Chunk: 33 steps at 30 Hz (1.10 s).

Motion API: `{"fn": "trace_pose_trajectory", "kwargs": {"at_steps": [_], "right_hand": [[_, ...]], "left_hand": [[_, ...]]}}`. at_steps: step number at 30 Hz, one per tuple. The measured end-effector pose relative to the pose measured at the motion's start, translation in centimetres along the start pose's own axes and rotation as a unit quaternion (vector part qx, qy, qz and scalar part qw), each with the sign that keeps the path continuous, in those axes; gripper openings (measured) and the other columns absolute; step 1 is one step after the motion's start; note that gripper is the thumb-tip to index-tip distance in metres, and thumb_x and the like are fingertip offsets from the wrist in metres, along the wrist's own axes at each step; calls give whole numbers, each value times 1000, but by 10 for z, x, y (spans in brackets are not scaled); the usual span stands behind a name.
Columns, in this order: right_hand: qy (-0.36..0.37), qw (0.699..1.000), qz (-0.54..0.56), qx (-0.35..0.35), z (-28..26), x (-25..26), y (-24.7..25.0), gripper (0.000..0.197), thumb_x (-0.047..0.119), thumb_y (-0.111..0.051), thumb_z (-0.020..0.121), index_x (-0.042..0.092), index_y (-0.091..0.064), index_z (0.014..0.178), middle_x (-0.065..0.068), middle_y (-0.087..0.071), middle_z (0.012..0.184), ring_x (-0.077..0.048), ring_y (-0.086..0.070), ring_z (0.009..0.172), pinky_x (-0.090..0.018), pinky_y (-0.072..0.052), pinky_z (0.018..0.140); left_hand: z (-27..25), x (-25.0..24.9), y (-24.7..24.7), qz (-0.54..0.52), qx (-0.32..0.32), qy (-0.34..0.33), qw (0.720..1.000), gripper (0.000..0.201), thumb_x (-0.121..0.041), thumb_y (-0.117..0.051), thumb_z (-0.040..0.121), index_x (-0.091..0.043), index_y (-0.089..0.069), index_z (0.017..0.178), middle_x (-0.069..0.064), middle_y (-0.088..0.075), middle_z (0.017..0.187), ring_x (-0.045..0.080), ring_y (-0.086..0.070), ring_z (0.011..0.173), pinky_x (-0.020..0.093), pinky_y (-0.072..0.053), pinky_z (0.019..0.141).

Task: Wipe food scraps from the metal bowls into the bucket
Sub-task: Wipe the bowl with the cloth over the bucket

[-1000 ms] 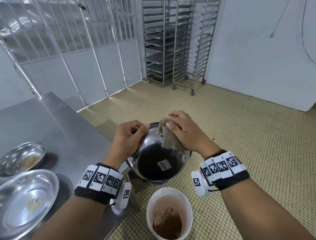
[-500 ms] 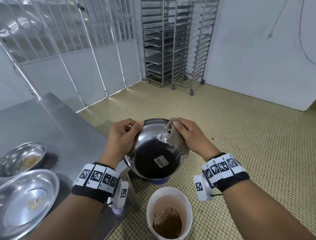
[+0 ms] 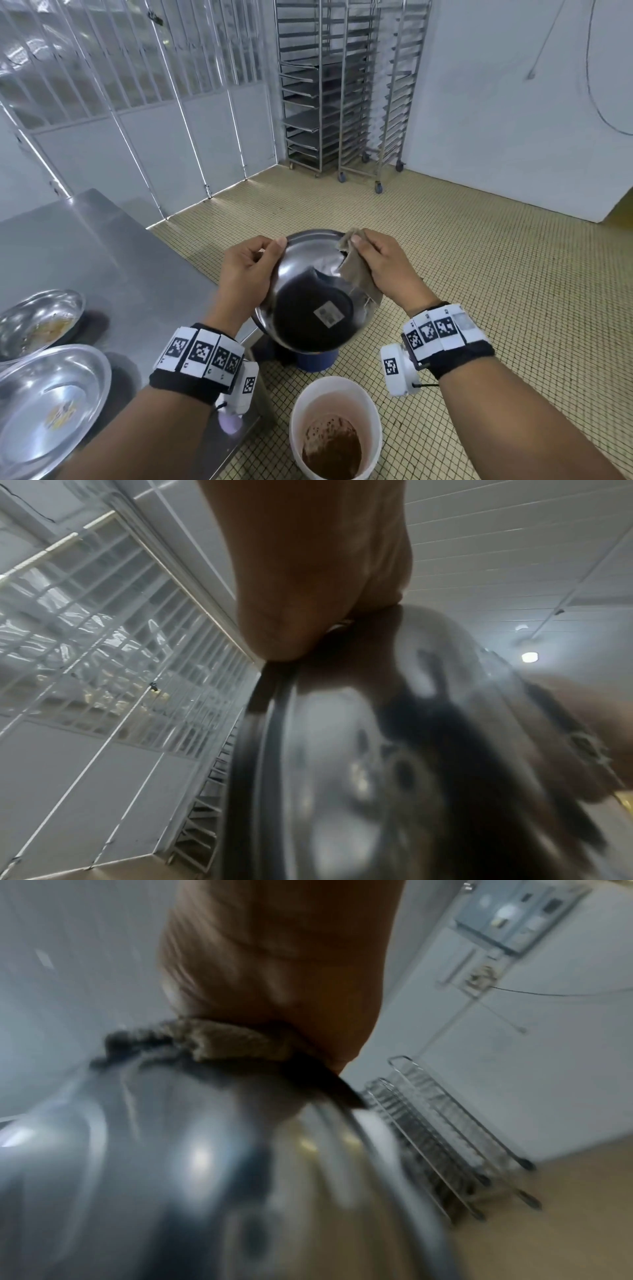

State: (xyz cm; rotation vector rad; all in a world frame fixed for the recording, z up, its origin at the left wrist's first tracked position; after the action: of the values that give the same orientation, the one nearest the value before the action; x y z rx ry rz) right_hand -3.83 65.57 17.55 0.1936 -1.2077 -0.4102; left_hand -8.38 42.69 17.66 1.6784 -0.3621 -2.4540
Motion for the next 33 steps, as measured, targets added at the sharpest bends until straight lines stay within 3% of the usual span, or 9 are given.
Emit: {"fn": "trace_pose_trajectory", "kwargs": {"at_steps": [3,10,15,19,21,23,26,30,33], "right_hand": [[27,993,-110,22,10,11,-3,29,39,-52,102,24,-70,86,9,-73,86,-13,-68,83,-42,-55,85],[-80,991,89,-65,-5,-15,6,34,23,-47,108,32,-75,91,15,-75,98,-1,-67,93,-24,-48,84],[-12,995,79,-58,4,3,6,30,14,-49,107,22,-76,94,7,-76,98,-8,-70,95,-19,-50,85],[-77,974,180,-114,-2,-16,7,31,39,-48,106,34,-78,96,-11,-73,108,-28,-67,102,-46,-52,93],[-95,970,180,-131,-5,-25,8,32,40,-47,106,35,-78,97,-18,-72,111,-28,-65,98,-52,-50,97],[-83,972,171,-136,-4,-20,13,34,34,-47,107,33,-78,93,-9,-74,105,-21,-67,92,-43,-54,88],[-30,992,98,-75,3,1,16,30,24,-50,106,28,-76,91,10,-76,97,-6,-70,90,-23,-53,79],[24,995,-99,-4,15,11,4,29,41,-51,103,28,-76,95,13,-76,91,-8,-70,88,-36,-55,87],[8,999,42,-33,6,4,-1,28,18,-51,107,23,-75,95,15,-76,92,-1,-70,90,-17,-50,83]], "left_hand": [[3,-9,-7,31,29,-34,999,23,-28,-69,98,-22,-73,76,-1,-66,56,6,-54,43,17,-40,41],[11,4,5,-61,-60,20,996,26,-26,-69,99,-20,-73,74,-1,-66,56,14,-60,50,28,-46,47],[13,-1,-2,-28,-26,-1,999,24,-29,-69,99,-22,-75,77,7,-70,62,25,-64,55,37,-50,50],[16,11,2,-160,-107,77,978,31,-30,-67,101,-23,-76,71,1,-69,62,23,-63,60,40,-55,61],[17,15,2,-110,-89,72,987,33,-31,-62,104,-19,-72,75,0,-67,61,21,-62,58,43,-55,60],[17,14,0,-25,-35,50,998,33,-31,-57,106,-13,-69,80,6,-62,61,24,-57,56,49,-54,58],[21,5,0,26,28,22,999,31,-27,-59,105,-11,-69,80,-1,-59,54,16,-57,50,34,-48,52],[24,-11,-7,31,84,-11,996,30,-32,-67,100,-12,-70,76,-4,-60,51,9,-55,43,21,-43,42],[27,-5,-2,-35,37,33,998,29,-34,-72,96,-12,-72,76,1,-59,49,21,-55,40,30,-44,38]]}}
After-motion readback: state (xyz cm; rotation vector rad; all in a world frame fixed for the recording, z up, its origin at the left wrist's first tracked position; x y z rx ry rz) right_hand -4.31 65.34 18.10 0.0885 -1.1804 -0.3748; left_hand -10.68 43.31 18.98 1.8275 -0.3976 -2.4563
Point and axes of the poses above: each hand's wrist, its own z-axis towards the middle knuckle, its own y-axis out of the back of the hand, x = y × z, the point moved 3 cm from there along z, towards the middle knuckle
